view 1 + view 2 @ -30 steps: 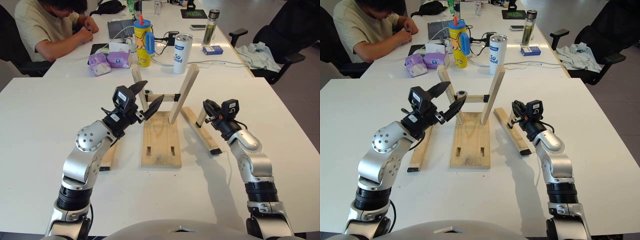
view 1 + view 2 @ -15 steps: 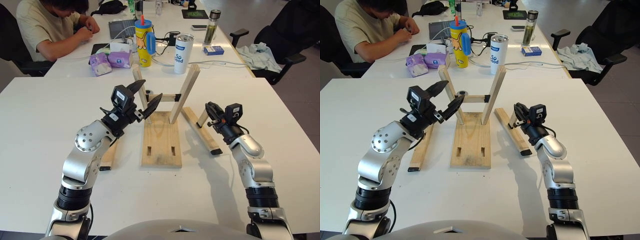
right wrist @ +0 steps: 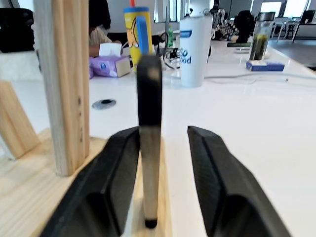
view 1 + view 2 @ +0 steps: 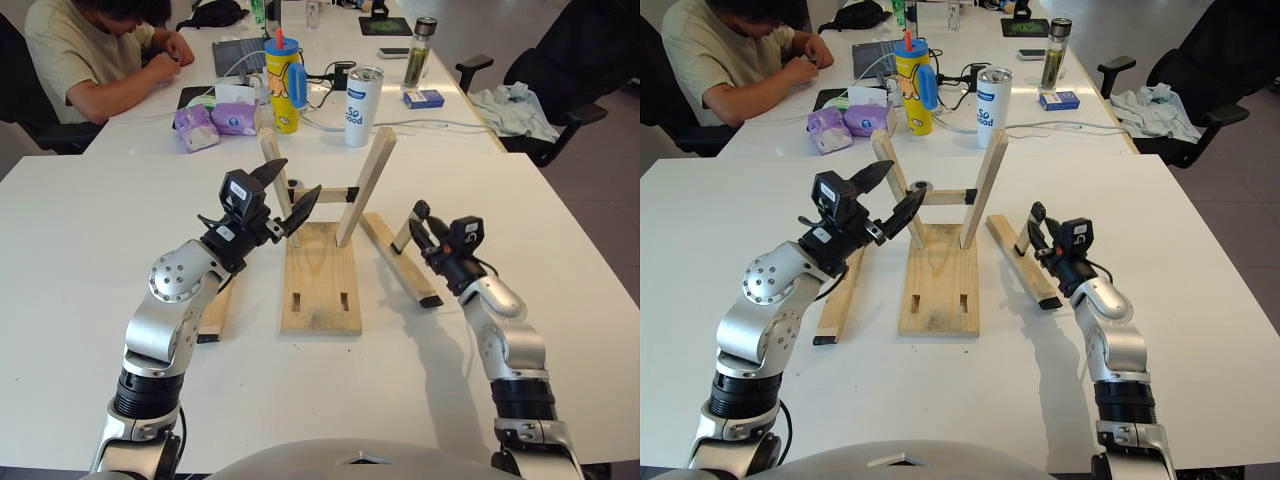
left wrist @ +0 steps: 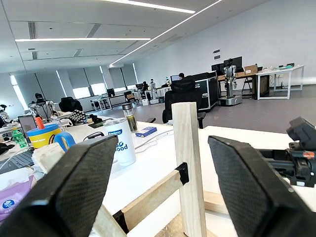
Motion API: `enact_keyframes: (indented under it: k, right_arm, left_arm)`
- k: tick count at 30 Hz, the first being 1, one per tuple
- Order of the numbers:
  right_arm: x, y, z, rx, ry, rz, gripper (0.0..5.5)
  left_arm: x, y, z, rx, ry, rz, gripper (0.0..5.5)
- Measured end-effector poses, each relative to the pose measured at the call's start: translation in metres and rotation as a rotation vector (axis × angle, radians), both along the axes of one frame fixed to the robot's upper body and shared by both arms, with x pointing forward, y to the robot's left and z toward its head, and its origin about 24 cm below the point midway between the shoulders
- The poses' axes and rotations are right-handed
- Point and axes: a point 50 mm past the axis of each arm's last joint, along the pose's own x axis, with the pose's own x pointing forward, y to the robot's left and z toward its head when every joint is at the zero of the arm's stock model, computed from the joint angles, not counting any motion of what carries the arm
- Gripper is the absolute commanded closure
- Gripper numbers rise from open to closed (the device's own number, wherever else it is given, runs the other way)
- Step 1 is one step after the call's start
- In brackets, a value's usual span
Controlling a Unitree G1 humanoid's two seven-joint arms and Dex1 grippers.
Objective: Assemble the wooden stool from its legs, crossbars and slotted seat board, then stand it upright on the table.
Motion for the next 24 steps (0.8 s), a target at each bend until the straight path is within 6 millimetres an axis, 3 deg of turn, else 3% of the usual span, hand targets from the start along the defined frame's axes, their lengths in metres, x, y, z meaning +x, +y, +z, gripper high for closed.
enact_keyframes:
  k: [5,9,12,16,20,24]
  right_arm:
    - [0.007,0.010,0.040,0.048,-0.097,0.019,3.56]
    - [0.024,0.016,0.077,0.044,-0.197,-0.028,3.56]
    - [0.038,0.016,0.093,0.042,-0.230,-0.120,3.56]
    - [0.045,0.021,0.089,0.048,-0.197,-0.222,3.56]
    - [0.042,0.040,0.073,0.052,-0.143,-0.197,3.56]
    - [0.041,0.042,0.068,0.042,-0.114,-0.197,3.56]
  left_arm:
    - [0.000,0.000,0.000,-0.001,-0.002,0.000,2.11]
    - [0.000,0.000,-0.001,-0.003,-0.005,0.001,2.11]
    - [0.001,-0.002,-0.004,-0.006,0.003,0.003,2.11]
    - [0.002,-0.004,-0.006,-0.010,0.008,0.005,2.11]
    - [0.003,-0.004,-0.006,-0.012,0.009,0.006,2.11]
    - [0.003,-0.005,-0.006,-0.017,0.007,0.011,2.11]
